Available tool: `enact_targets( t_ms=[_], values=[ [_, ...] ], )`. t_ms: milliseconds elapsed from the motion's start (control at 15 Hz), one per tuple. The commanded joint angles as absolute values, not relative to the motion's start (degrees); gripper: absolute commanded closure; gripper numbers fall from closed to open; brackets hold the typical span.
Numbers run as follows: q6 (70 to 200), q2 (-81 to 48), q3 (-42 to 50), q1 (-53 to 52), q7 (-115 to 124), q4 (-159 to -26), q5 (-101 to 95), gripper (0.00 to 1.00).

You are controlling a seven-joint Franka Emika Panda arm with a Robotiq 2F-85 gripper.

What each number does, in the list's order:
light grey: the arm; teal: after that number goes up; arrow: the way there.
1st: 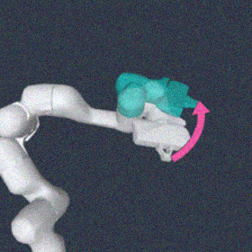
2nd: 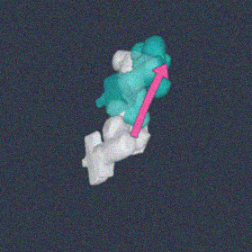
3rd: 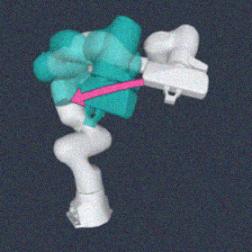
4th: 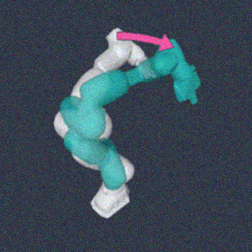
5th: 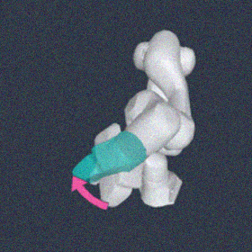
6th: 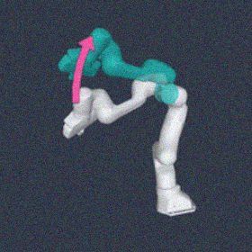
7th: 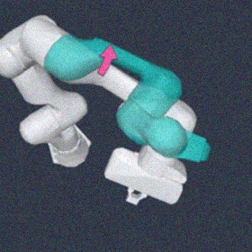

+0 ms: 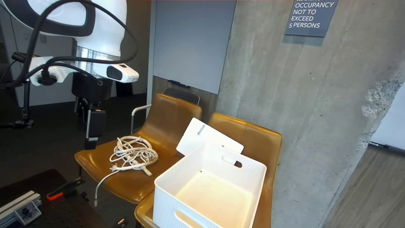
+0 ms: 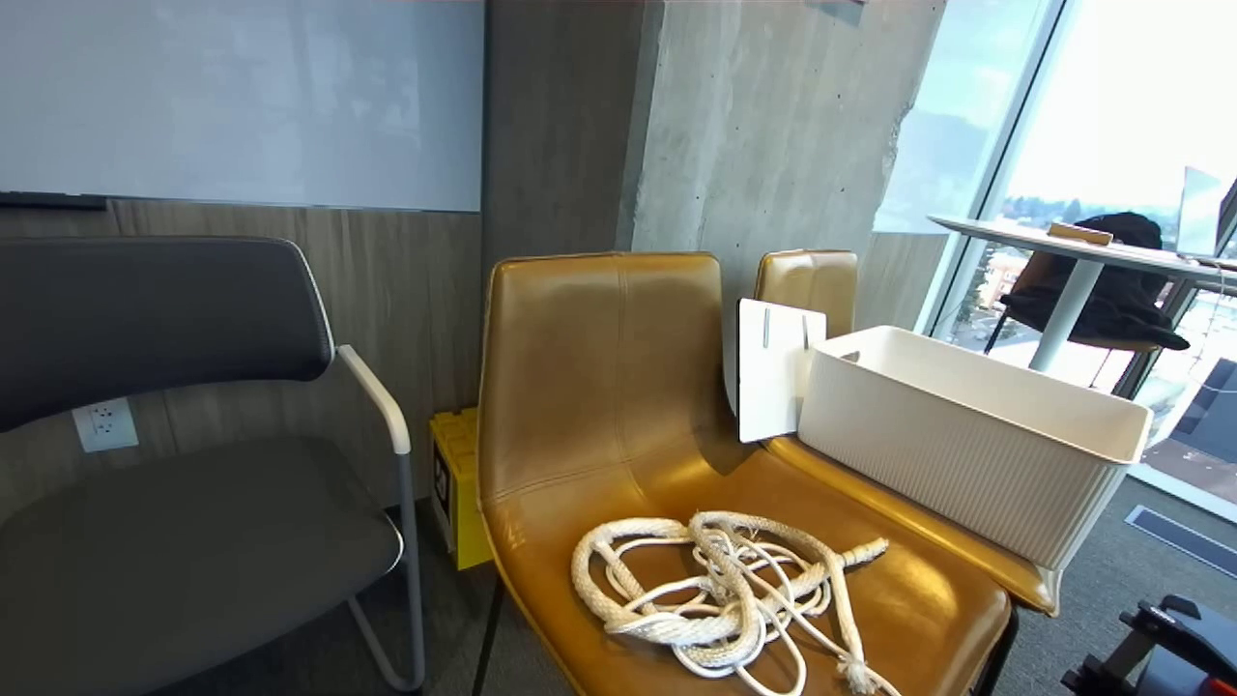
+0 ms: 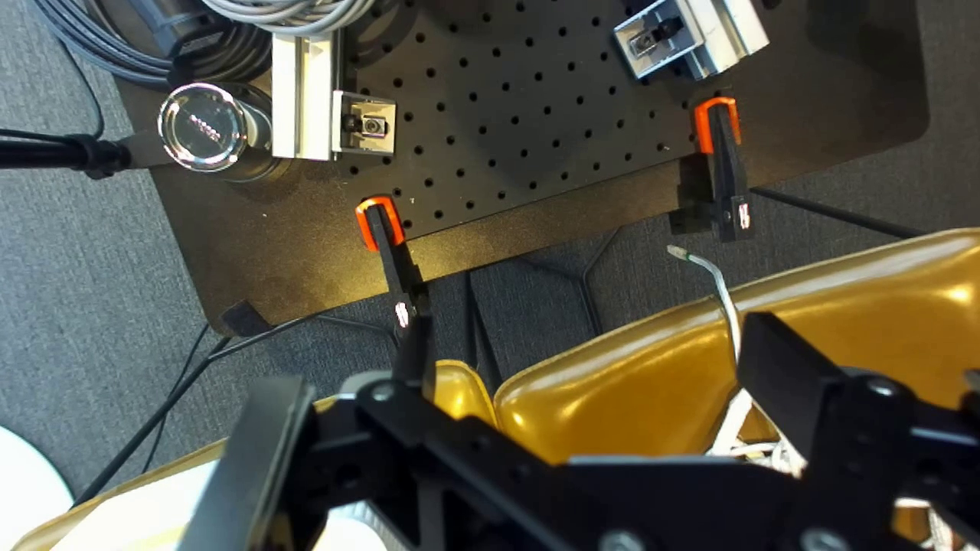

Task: Put the ropes in the basket, then remove them out of the basket

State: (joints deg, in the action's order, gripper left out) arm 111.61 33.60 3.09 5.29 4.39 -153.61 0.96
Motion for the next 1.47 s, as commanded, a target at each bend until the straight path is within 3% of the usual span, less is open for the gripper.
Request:
enact_targets(
  t_ms=[0, 667, 1067, 1400],
  values=[
    [113.64, 30.1, -0.71, 1.86, 4.32, -152.16, 0.81, 0.0],
    [134.83, 11.77, -14.47, -6.12, 6.24, -140.08, -11.45, 0.0],
    [146.12, -8.63, -13.27, -7.66, 0.59, -126.15, -18.45, 0.0],
    [147.65, -25.34, -10.24, -10.05, -3.41, -113.6, -19.47, 0.0]
  ],
)
